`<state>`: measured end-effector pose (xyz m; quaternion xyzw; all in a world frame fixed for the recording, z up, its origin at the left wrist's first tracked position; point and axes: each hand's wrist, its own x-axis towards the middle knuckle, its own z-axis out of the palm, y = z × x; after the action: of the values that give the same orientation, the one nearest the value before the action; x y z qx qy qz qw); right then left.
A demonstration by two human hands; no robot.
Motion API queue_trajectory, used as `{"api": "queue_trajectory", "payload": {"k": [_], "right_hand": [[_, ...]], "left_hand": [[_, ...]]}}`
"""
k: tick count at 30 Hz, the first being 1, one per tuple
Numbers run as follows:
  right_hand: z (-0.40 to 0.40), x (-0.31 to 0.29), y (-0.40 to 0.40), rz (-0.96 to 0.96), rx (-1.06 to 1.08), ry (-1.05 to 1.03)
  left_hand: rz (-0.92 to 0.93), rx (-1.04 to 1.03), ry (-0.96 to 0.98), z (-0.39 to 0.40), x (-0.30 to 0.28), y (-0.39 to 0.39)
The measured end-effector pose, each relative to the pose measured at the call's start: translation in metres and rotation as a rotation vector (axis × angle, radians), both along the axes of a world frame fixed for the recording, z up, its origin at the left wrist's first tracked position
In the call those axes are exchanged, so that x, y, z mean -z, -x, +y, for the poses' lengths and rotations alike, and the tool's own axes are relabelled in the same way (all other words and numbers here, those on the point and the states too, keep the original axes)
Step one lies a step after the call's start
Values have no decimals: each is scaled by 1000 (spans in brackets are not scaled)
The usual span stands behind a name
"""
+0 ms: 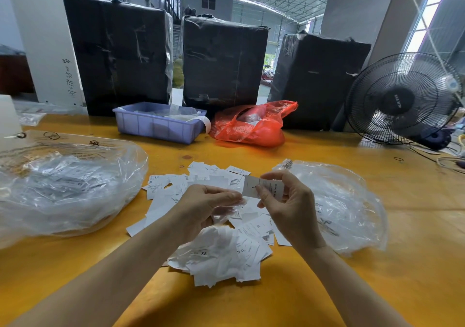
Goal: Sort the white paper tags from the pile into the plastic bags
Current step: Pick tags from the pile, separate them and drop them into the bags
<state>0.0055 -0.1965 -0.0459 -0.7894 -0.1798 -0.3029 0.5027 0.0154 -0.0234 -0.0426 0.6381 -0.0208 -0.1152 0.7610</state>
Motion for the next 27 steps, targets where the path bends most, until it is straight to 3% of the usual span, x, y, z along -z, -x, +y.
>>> {"api": "queue_trajectory", "payload": {"k": [13,27], "right_hand": [[-2,-6,1,87,-46,-169],[1,-2,2,95,-39,-52]], "left_hand": [[-21,-41,-80,1,1,0],[-25,-50,-116,-1,-3,2]]}}
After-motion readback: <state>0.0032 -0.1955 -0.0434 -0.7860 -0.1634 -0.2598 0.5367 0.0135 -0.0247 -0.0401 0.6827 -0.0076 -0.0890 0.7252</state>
